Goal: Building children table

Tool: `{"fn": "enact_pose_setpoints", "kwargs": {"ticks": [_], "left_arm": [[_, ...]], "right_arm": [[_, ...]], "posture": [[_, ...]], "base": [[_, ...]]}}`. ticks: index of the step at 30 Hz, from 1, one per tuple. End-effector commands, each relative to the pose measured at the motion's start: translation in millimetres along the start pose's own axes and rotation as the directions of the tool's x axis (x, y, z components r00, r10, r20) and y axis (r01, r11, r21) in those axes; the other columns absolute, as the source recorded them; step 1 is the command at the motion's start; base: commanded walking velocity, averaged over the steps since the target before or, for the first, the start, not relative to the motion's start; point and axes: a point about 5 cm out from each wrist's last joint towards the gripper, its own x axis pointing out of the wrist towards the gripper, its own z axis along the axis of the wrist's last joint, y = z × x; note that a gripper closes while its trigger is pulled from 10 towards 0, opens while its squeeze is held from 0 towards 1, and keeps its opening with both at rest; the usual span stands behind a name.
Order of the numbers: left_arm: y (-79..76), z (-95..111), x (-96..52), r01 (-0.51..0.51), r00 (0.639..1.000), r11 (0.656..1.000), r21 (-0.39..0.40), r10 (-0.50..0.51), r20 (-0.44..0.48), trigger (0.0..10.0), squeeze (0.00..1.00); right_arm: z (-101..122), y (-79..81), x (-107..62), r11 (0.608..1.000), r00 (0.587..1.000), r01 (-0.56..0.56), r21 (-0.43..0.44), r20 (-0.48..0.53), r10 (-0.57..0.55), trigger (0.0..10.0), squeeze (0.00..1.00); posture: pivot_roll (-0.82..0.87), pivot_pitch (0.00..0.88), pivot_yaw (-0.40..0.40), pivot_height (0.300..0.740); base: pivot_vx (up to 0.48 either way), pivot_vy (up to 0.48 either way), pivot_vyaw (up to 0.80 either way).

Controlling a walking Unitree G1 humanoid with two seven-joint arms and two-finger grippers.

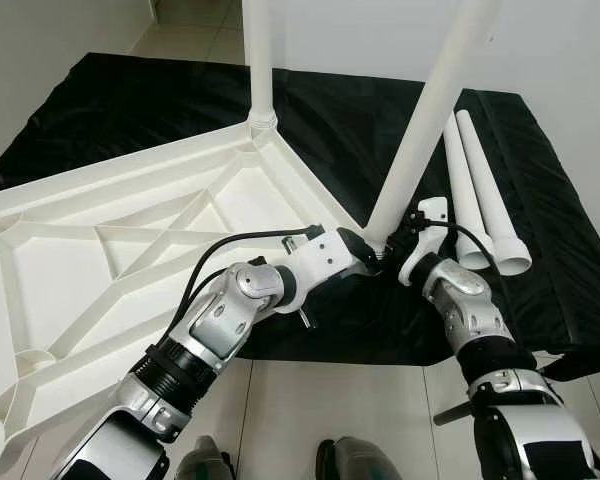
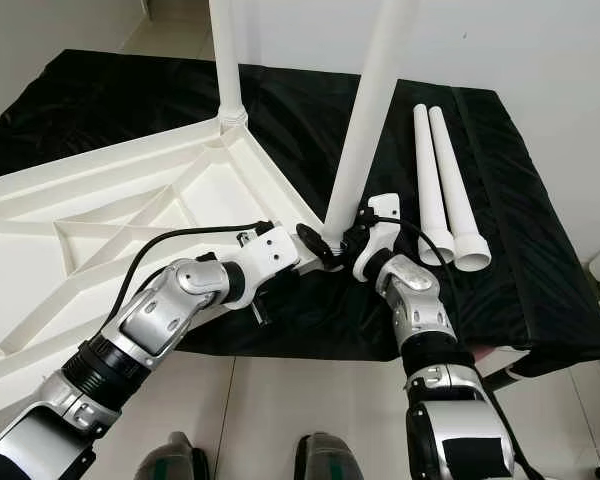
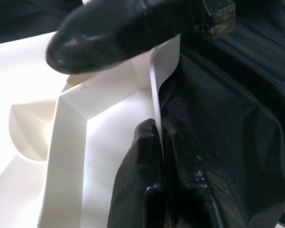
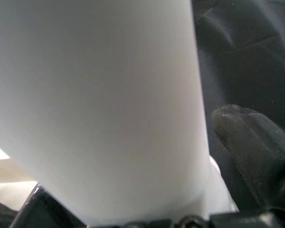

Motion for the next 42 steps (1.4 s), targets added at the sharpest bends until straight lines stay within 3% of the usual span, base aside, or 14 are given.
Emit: {"fn": "enact_pose_setpoints", "kwargs": {"ticks": [1,12,20,25,26,27,28,29,39,42], "left_arm": [[-21.1,4,6.3,0.145,0.989,0.989,0.030,-0.145,0.006,10.0,0.00],[-22.0,4,6.2,0.146,0.989,0.989,0.026,-0.147,0.004,10.0,0.00],[-21.9,4,5.5,0.150,0.989,0.988,0.029,-0.150,0.000,10.0,0.00],[-21.5,4,5.0,0.149,0.989,0.988,0.028,-0.149,-0.002,10.0,0.00],[-21.4,4,4.9,0.149,0.989,0.988,0.027,-0.149,-0.003,10.0,0.00],[-21.4,4,4.7,0.149,0.989,0.989,0.027,-0.149,-0.003,10.0,0.00],[-21.4,3,4.6,0.149,0.989,0.989,0.026,-0.148,-0.003,10.0,0.00],[-21.7,3,4.4,0.149,0.989,0.988,0.026,-0.149,-0.003,10.0,0.00],[-21.9,3,4.4,0.152,0.988,0.988,0.026,-0.152,-0.003,10.0,0.00],[-22.2,3,4.4,0.152,0.988,0.988,0.024,-0.152,-0.003,10.0,0.00]], "right_arm": [[0,6.3,7.1,0.999,0.999,-0.040,-0.015,-0.009,0.040,10.0,0.00],[-2,3.1,6.7,0.999,0.999,-0.046,0.005,-0.001,0.046,10.0,0.00],[5,0.2,14.2,0.999,0.998,-0.009,0.040,0.065,0.007,10.0,0.00],[4,1.3,16.3,1.000,0.998,0.015,0.015,0.063,-0.016,10.0,0.00],[3,1.0,16.2,1.000,0.998,0.022,0.013,0.063,-0.023,6.5,0.00],[3,-0.6,15.9,0.999,0.997,0.038,0.027,0.063,-0.040,6.5,0.00],[2,-1.6,15.6,0.999,0.997,0.043,0.029,0.060,-0.044,3.8,0.00],[2,-2.6,14.9,0.998,0.997,0.046,0.033,0.058,-0.048,0.0,0.00],[2,-5.4,13.4,0.998,0.997,0.051,0.032,0.058,-0.053,0.0,0.00],[-2,-6.2,14.6,0.989,0.989,0.146,-0.010,0.006,-0.146,0.0,0.00]], "posture": [[-0.06,0.006,0.005,0.740],[-0.06,0.004,0.007,0.740],[-0.05,0.006,0.010,0.740],[-0.05,0.008,0.012,0.740],[-0.05,0.008,0.012,0.740],[-0.05,0.008,0.012,0.740],[-0.05,0.008,0.012,0.740],[-0.05,0.011,0.014,0.740],[-0.05,0.012,0.013,0.740],[-0.05,0.013,0.007,0.740]], "base": [[0.000,0.000,0.00],[0.000,0.000,0.00],[0.000,0.000,0.00],[0.000,0.000,0.00],[0.000,0.000,0.00],[0.000,0.000,0.00],[0.000,0.000,0.00],[0.000,0.000,0.00],[0.000,0.000,0.00],[0.000,0.000,0.00]]}}
